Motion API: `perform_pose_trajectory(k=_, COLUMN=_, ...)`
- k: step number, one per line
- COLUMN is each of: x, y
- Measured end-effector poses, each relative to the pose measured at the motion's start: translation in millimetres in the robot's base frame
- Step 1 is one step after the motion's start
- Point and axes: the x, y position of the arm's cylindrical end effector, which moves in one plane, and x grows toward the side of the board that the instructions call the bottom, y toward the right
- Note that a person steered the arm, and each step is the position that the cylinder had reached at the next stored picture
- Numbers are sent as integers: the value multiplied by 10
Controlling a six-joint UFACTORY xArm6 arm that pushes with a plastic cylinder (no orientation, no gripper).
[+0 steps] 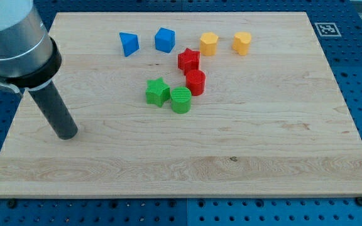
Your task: Move the blue cube towards the top center
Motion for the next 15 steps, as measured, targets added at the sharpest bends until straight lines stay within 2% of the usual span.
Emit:
perform_pose_trajectory(k=4, x=-25, y=14)
perform_pose_trajectory(k=5, x=-179, y=24)
perform_pose_trajectory(k=8, x=-1436, y=311)
perform_pose_trajectory(k=9, x=-1451, y=320)
perform_pose_trajectory(k=11, x=-1868, y=1511)
perform_pose_trajectory(k=12, x=-1963, y=1744)
perform_pose_trajectory(k=15, x=-2099, y=1464)
